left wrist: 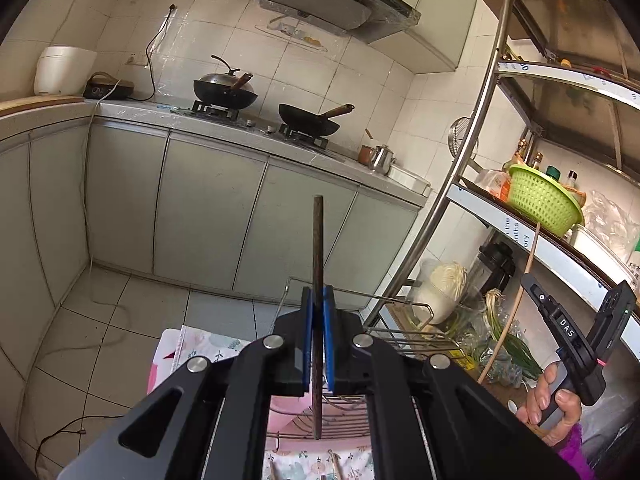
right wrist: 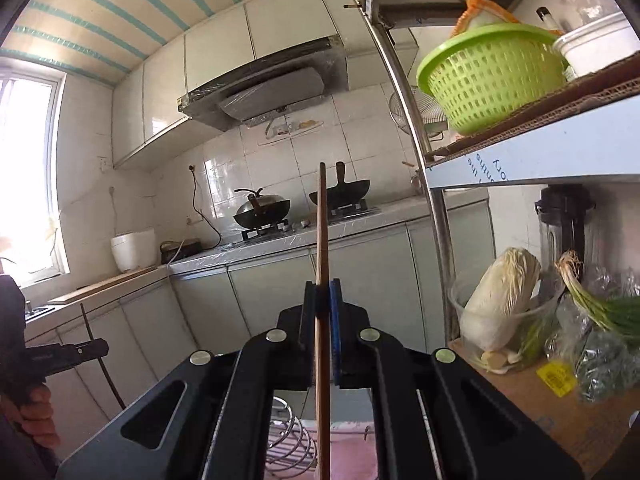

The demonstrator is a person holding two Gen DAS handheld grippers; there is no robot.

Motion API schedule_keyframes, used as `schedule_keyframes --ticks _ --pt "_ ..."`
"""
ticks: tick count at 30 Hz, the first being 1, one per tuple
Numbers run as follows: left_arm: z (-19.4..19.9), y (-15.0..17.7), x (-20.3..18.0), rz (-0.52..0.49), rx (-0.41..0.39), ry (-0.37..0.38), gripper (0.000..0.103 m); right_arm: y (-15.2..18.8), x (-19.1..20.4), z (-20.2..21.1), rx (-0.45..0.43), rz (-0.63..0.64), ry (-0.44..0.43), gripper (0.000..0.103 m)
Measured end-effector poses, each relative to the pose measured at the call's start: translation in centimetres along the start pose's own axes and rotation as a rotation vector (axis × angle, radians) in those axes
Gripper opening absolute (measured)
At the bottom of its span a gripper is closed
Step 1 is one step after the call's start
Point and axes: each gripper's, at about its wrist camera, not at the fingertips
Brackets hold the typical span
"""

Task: Organize utensils
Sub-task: 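Lift both held chopsticks up and carry them over the pink cup, then lower the chopsticks into the pink cup and open both tools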

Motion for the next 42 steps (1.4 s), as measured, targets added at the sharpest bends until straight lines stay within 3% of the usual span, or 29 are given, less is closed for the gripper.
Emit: schedule_keyframes --ticks 8,21,30,37,42 --pt "-5.0 -0.6 1.4 -0.022 -0.019 -0.062 0.004 2.5 -0.1 -4.3 0.036 0.027 0.051 0.007" --pt "-10.0 4.8 3.5 -0.014 0.17 -0.107 0.004 9.3 -1.7 -4.0 0.298 -0.159 -0.003 0.007" --pt "-11.4 7.1 4.6 0.012 0.239 -0.163 0.005 9.7 -0.9 -3.6 0.39 -0.13 -0.003 0.007" --pt "-10.6 6.3 4.6 -0.001 0.24 -0.15 0.005 8.6 -1.0 -3.5 0.394 -0.102 0.006 0.007" --pt "-10.9 5.5 4.3 -0.023 0.25 -0.184 0.006 8.6 -0.6 -4.9 0.481 -0.059 -0.02 0.007"
Point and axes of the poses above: each gripper's, at about its wrist camera, not at the fingertips, and z roughly against the way its jaws point, x to its left, y to its underside, and after that the axes turned 15 degrees about z, right-handed
